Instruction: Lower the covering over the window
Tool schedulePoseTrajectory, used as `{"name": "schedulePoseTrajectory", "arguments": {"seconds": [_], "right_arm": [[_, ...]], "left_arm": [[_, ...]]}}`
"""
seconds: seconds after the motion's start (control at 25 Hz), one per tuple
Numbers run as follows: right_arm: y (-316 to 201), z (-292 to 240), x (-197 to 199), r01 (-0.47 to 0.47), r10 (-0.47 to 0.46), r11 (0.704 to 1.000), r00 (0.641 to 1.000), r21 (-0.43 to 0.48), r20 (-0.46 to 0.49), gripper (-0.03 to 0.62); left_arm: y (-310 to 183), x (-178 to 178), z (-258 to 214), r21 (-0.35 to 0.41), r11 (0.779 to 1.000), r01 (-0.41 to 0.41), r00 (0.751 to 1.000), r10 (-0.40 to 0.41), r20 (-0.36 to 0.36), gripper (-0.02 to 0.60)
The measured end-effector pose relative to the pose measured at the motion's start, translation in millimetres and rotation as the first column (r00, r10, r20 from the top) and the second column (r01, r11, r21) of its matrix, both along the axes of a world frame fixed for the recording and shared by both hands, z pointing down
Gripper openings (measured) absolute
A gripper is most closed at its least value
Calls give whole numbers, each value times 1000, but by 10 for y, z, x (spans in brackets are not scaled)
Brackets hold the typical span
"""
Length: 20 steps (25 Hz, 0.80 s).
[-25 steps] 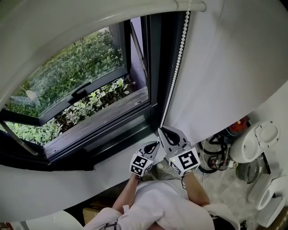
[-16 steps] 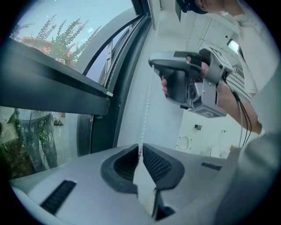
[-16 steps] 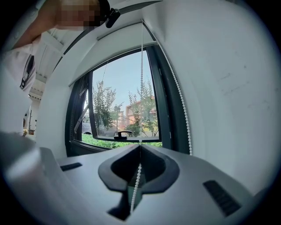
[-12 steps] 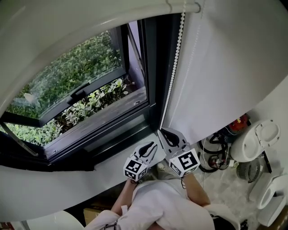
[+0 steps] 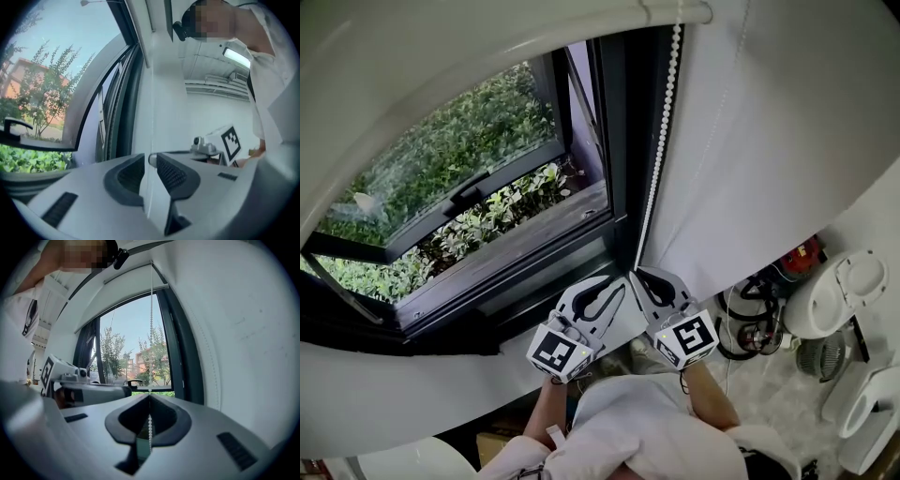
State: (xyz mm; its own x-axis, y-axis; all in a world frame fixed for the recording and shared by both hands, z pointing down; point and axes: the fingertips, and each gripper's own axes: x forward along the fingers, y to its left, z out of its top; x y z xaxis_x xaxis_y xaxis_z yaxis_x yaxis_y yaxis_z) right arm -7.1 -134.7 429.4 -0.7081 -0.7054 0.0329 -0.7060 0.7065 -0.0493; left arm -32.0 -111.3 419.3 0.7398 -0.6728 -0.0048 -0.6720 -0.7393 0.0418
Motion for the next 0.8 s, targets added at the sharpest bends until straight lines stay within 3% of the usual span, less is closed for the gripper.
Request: {"name": "schedulePoseTrajectory", "arguments": {"seconds": [0.36, 0.52, 0.8], "right_arm": [[10, 2, -22, 6, -6, 1000, 1000, -1, -10, -3], [10, 10, -35, 8, -8, 1000, 1000, 1, -16, -3], [8, 16, -35, 10, -10, 1000, 1000, -1, -22, -3]], "left_arm": [[-148, 171, -1080, 167, 986, -22, 997, 34, -70, 98], [-236, 260, -1332, 195, 980, -46, 995, 62, -79, 129], [-404, 385, -1551, 215, 976, -40, 997, 52, -49, 112]]}}
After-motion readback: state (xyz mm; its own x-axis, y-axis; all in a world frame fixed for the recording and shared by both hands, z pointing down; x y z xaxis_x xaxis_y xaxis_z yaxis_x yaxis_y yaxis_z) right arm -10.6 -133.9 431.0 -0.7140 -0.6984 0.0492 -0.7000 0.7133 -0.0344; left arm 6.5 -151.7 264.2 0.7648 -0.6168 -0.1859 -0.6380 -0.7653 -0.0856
